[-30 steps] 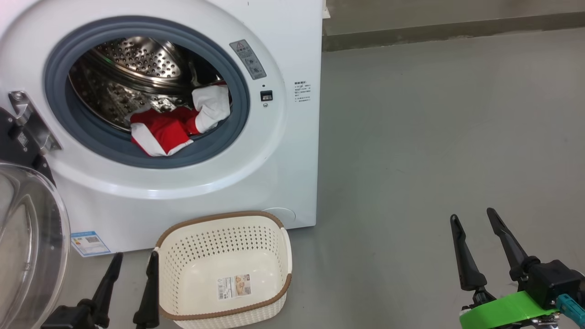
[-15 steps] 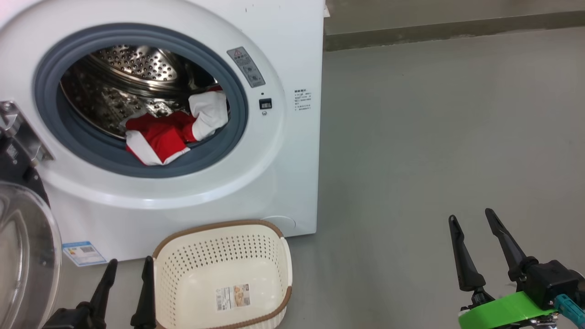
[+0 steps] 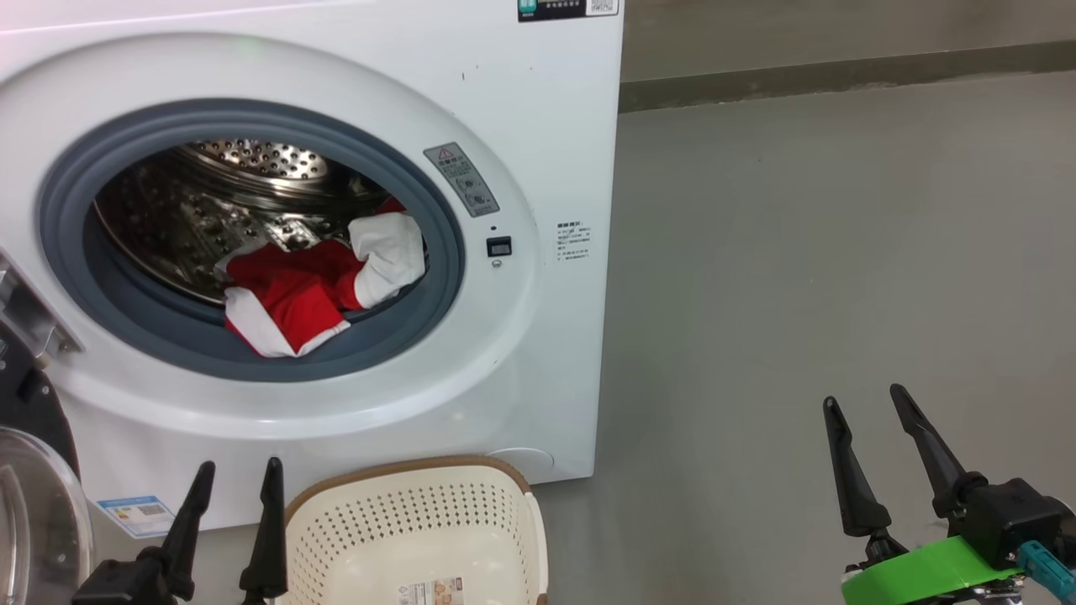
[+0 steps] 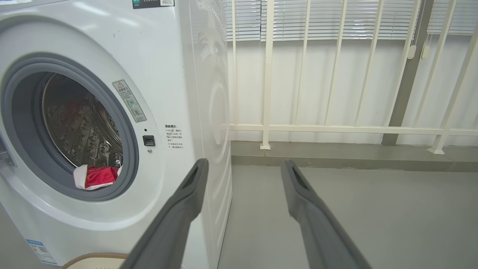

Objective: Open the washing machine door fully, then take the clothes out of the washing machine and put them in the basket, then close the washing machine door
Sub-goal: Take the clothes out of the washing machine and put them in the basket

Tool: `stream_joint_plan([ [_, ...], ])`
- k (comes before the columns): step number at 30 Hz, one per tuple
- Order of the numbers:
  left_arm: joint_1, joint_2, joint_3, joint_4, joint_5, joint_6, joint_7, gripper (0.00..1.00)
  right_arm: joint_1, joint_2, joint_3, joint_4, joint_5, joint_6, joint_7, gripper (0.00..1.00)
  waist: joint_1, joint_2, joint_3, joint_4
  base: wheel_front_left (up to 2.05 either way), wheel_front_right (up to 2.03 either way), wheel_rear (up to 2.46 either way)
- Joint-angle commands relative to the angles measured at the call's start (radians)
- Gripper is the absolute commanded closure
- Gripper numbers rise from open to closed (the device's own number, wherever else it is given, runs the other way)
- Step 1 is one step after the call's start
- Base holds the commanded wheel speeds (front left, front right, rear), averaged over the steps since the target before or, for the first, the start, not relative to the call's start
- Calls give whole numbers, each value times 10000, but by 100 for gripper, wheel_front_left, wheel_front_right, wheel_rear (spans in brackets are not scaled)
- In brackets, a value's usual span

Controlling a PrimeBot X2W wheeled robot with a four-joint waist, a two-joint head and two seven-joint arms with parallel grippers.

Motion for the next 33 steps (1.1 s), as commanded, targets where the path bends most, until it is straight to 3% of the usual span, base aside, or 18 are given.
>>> stream_joint_plan([
  [1, -280, 78, 349, -316, 1, -49, -120, 0, -295, -85, 282, -205, -40, 63, -65, 0, 0, -1, -41, -6, 9, -9, 0],
  [33, -379, -158, 554, -424, 183, -66, -120, 0, -312, -85, 410, -273, -68, 63, -65, 0, 0, -1, 151, 70, 0, 0, 0],
])
